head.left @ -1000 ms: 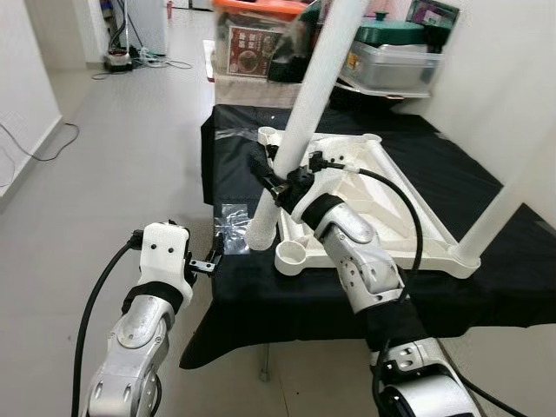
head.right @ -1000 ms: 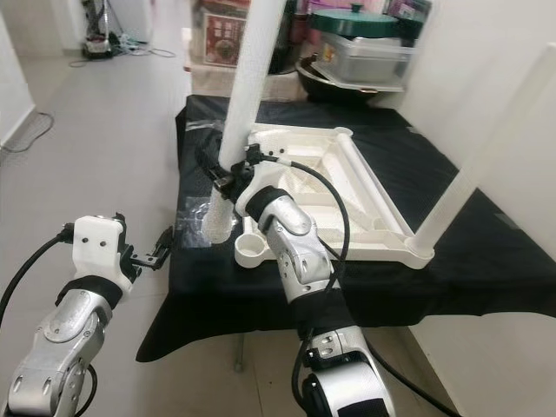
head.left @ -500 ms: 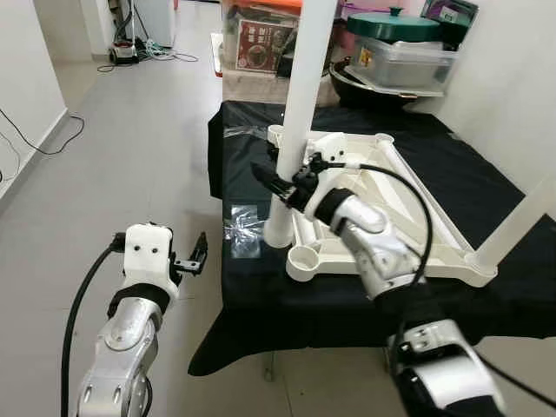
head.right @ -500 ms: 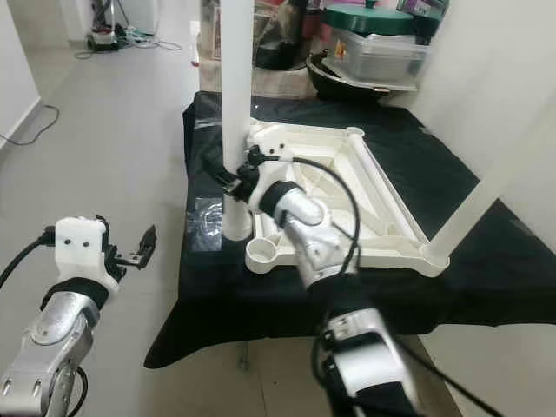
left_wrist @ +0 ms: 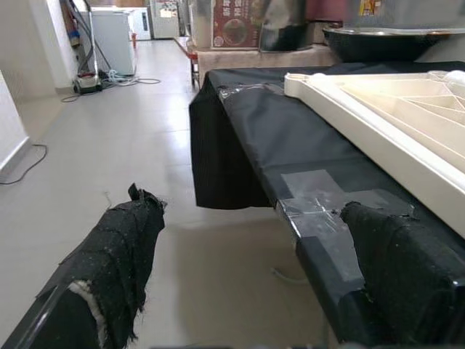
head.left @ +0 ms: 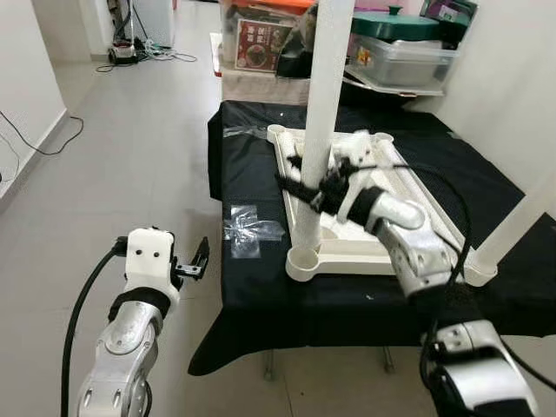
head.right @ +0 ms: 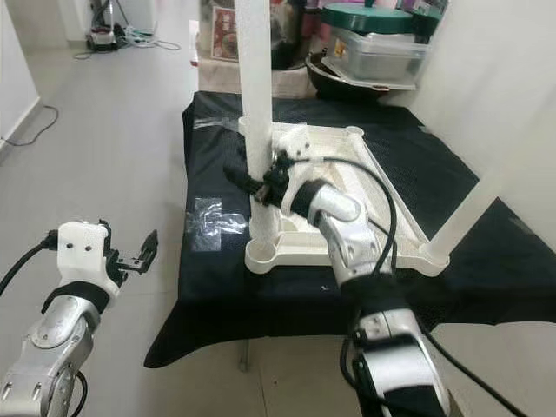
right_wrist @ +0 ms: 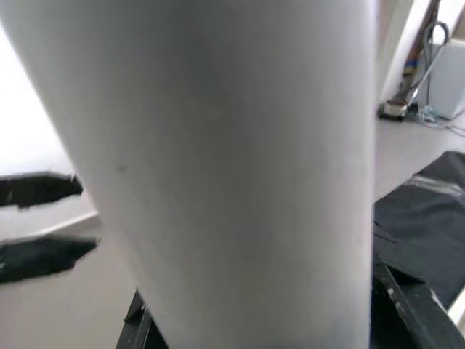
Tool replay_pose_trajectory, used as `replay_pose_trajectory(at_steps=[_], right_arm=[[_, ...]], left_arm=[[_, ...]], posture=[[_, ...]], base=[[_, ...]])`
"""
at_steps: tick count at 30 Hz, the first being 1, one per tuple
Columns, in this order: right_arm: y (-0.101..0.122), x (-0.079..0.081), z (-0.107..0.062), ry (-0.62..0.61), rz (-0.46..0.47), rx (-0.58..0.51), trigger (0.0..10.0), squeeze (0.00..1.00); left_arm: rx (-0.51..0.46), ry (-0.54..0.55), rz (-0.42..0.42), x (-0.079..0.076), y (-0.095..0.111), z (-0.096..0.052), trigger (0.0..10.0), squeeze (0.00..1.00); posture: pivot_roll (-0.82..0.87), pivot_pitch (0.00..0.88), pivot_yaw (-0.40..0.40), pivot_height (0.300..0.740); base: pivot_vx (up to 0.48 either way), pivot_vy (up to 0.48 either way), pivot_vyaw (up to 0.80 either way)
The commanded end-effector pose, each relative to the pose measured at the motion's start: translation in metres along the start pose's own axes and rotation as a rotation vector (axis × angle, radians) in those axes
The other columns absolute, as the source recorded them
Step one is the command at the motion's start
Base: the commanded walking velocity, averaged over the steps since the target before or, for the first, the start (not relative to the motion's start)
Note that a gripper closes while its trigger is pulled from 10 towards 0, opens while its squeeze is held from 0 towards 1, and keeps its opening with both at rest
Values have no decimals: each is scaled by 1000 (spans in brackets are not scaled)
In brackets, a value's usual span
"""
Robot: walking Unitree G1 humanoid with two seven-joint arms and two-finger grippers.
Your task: Building children table
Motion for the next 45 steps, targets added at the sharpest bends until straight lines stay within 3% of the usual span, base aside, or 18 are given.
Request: replay_pose_trajectory(at_steps=[1, 11, 18, 22, 30, 38, 45], right_arm=[[-4, 1, -2, 16, -13, 18, 10000, 0], [-22, 0, 0, 49, -30, 91, 10000, 0], [-27, 12, -3, 105, 23, 92, 10000, 0], [-29, 10, -5, 107, 145, 56, 10000, 0], [-39, -1, -5, 81, 250, 48, 10000, 0], [-55, 20, -7, 160, 223, 99, 10000, 0], [-56, 28, -6, 214, 230, 114, 10000, 0]], left_arm=[[-8, -6, 5, 0, 1, 1, 10000, 0], [-12, 5, 8, 4, 3, -1, 10000, 0], [-9, 8, 5, 5, 3, 0, 10000, 0], [-6, 7, -7, 7, 3, 1, 10000, 0], [-3, 13, -13, 9, 2, 0, 10000, 0], [1, 18, -11, 11, 2, -2, 10000, 0], [2, 19, -19, 12, 2, -2, 10000, 0]], posture=[[117, 0, -128, 740], [129, 0, -138, 740], [131, 0, -136, 740], [133, 0, -129, 740], [138, 0, -130, 740], [148, 0, -133, 740], [148, 0, -133, 740]], base=[[0, 0, 0], [0, 0, 0], [0, 0, 0], [0, 0, 0], [0, 0, 0], [0, 0, 0], [0, 0, 0]])
Point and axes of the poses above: a point about 5 cm out from each wrist's last joint towards the gripper, its own z axis pointing out of the wrist towards the gripper, its own y axis along the axis of the wrist's last joint, x = y × z, the point moved 6 cm from there along z, pointing out of the wrist towards the gripper, and after that the axes turned 10 degrees about z, right-handed, at the moved point
